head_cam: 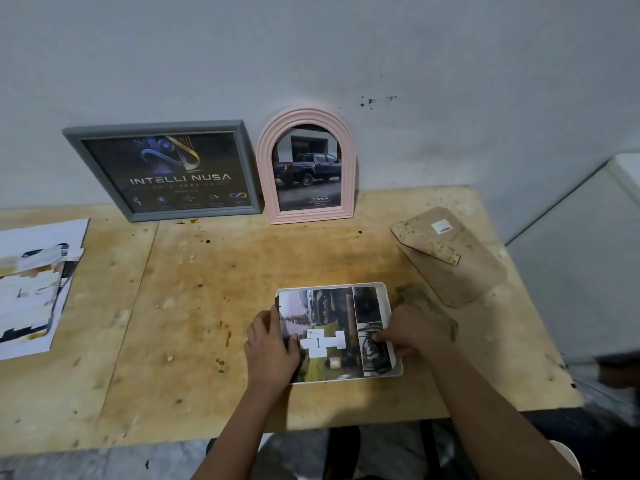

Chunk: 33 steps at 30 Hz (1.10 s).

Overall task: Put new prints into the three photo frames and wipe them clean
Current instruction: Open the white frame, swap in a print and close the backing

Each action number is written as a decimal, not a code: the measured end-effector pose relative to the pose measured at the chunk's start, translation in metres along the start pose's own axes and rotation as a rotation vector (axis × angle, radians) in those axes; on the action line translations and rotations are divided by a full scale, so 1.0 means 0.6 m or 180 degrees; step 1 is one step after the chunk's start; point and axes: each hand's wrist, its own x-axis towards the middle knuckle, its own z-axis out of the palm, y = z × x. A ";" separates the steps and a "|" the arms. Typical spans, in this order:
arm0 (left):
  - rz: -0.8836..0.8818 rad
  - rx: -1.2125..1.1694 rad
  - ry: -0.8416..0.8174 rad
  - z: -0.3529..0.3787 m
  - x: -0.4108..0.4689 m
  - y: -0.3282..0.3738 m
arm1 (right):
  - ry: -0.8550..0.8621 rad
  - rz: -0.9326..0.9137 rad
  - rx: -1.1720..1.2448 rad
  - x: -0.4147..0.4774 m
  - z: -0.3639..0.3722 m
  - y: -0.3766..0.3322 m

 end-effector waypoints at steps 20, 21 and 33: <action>-0.0106 -0.0788 0.0178 -0.002 0.013 0.008 | 0.0295 -0.0349 -0.0344 0.016 0.019 0.032; -0.0087 -0.0708 0.0172 -0.001 0.012 0.007 | 0.0386 -0.0394 -0.0426 0.016 0.021 0.033; 0.0382 0.0407 -0.0077 0.024 -0.005 0.001 | 0.0686 -0.0488 -0.0459 0.025 0.032 0.047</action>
